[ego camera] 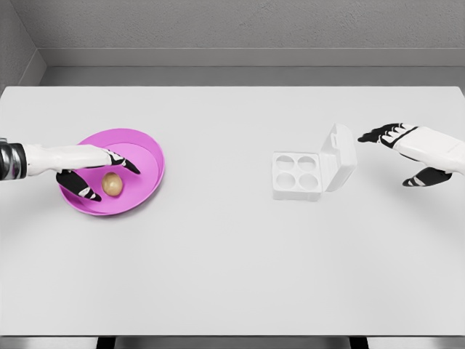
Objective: Pack egg into the box and close the box lid
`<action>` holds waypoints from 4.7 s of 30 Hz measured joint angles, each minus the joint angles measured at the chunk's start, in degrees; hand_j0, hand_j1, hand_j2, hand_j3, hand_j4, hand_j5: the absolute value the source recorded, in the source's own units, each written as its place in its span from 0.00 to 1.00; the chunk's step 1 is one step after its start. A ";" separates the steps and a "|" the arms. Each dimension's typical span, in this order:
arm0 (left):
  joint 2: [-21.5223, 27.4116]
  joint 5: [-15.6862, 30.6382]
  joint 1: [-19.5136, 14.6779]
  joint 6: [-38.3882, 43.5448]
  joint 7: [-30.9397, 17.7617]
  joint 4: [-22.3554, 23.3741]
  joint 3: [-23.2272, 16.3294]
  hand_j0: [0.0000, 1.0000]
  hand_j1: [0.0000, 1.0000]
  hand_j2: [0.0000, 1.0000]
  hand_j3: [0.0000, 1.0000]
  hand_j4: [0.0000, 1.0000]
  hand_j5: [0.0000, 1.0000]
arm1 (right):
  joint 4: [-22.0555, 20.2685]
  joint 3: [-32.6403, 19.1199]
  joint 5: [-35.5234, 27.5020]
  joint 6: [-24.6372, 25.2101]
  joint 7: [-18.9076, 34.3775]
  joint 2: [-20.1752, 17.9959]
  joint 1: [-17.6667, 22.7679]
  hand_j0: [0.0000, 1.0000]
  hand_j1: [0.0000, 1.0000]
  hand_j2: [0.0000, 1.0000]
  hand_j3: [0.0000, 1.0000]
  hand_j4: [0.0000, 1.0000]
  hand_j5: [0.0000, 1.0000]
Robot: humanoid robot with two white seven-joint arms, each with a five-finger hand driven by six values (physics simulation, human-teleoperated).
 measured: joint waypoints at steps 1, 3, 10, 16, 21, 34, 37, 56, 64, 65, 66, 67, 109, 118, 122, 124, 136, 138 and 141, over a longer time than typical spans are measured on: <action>-0.01 -0.04 0.26 -0.01 0.09 0.00 -0.01 0.86 0.86 0.86 0.86 0.86 0.86 | 0.00 0.00 0.00 0.00 0.00 0.00 0.00 1.00 1.00 1.00 1.00 1.00 1.00; -0.03 -0.07 0.52 -0.01 0.34 0.01 0.00 0.86 0.86 0.86 0.86 0.86 0.86 | 0.00 0.00 0.00 0.00 0.00 0.01 0.00 1.00 1.00 1.00 1.00 1.00 1.00; -0.04 -0.08 0.61 0.00 0.59 0.29 0.00 0.86 0.86 0.86 0.86 0.86 0.86 | 0.00 0.08 0.00 0.00 0.00 0.07 0.00 1.00 1.00 1.00 1.00 1.00 1.00; 0.02 -0.08 0.70 0.00 0.66 0.35 -0.01 0.85 0.85 0.85 0.85 0.85 0.85 | 0.00 0.09 0.00 0.00 0.00 0.09 0.09 1.00 1.00 1.00 1.00 1.00 1.00; 0.04 -0.08 0.70 0.00 0.69 0.36 -0.01 0.84 0.84 0.84 0.84 0.84 0.84 | 0.03 0.15 0.00 0.00 0.00 0.09 0.09 1.00 1.00 1.00 1.00 1.00 1.00; -0.01 -1.85 1.84 0.01 1.70 0.28 1.50 0.76 0.76 0.76 0.76 0.76 0.76 | 0.09 0.18 0.00 0.00 0.00 0.09 0.09 1.00 1.00 1.00 1.00 1.00 1.00; -0.01 -1.95 1.84 0.00 1.78 0.28 1.55 0.76 0.76 0.76 0.76 0.76 0.76 | 0.09 0.18 0.00 0.00 0.00 0.09 0.09 1.00 1.00 1.00 1.00 1.00 1.00; -0.05 -2.26 2.54 0.02 2.70 0.29 1.58 0.64 0.64 0.64 0.64 0.64 0.64 | 0.18 0.20 0.00 0.00 0.00 0.49 0.00 1.00 1.00 1.00 1.00 1.00 1.00; -0.05 -2.10 2.63 0.06 2.90 0.32 1.57 0.53 0.53 0.53 0.53 0.53 0.53 | 0.26 0.25 0.00 0.00 0.00 0.60 0.00 1.00 1.00 1.00 1.00 1.00 1.00; -0.05 -2.17 2.63 0.05 3.00 0.33 1.54 0.51 0.51 0.51 0.51 0.51 0.51 | 0.26 0.25 0.00 0.00 0.00 0.61 0.00 1.00 1.00 1.00 1.00 1.00 1.00; -0.06 -2.23 2.63 0.03 3.09 0.34 1.53 0.48 0.48 0.48 0.48 0.48 0.48 | 0.26 0.25 0.00 0.00 0.00 0.61 0.00 1.00 1.00 1.00 1.00 1.00 1.00; -0.08 -2.27 2.63 0.02 3.16 0.35 1.53 0.46 0.46 0.46 0.46 0.46 0.46 | 0.26 0.25 0.00 0.00 0.00 0.61 0.00 1.00 1.00 1.00 1.00 1.00 1.00; -6.41 -1.45 2.19 0.00 4.91 -0.16 8.83 0.38 0.38 0.38 0.38 0.38 0.38 | 0.85 0.24 0.00 0.00 0.00 0.62 0.00 1.00 1.00 1.00 1.00 1.00 1.00; -10.27 -0.87 1.75 0.00 4.84 -0.17 9.46 0.38 0.38 0.38 0.38 0.38 0.38 | 0.87 0.24 0.01 0.00 0.00 0.62 0.00 1.00 1.00 1.00 1.00 1.00 1.00; -12.19 -0.75 1.66 0.00 4.86 -0.10 9.74 0.38 0.38 0.38 0.38 0.38 0.38 | 1.03 0.26 0.04 0.00 0.00 0.62 0.00 1.00 1.00 1.00 1.00 1.00 1.00; -13.16 -0.75 1.49 0.00 4.87 -0.06 9.78 0.38 0.38 0.38 0.38 0.38 0.38 | 1.32 0.24 0.07 0.00 0.00 0.61 -0.09 1.00 1.00 1.00 1.00 1.00 1.00; -16.65 -0.23 -0.45 -0.02 4.92 -0.17 9.76 0.36 0.36 0.36 0.36 0.36 0.36 | 1.67 0.24 0.09 0.00 0.00 0.60 -0.09 1.00 1.00 1.00 1.00 1.00 1.00; -17.28 -0.21 -0.45 -0.02 4.91 -0.15 9.75 0.35 0.35 0.35 0.35 0.35 0.35 | 1.68 0.23 0.09 0.00 0.00 0.60 -0.09 1.00 1.00 1.00 1.00 1.00 1.00; -18.13 -0.11 -0.45 -0.02 4.88 -0.16 9.80 0.35 0.35 0.35 0.35 0.35 0.35 | 1.68 0.24 0.09 0.00 0.00 0.61 -0.09 1.00 1.00 1.00 1.00 1.00 1.00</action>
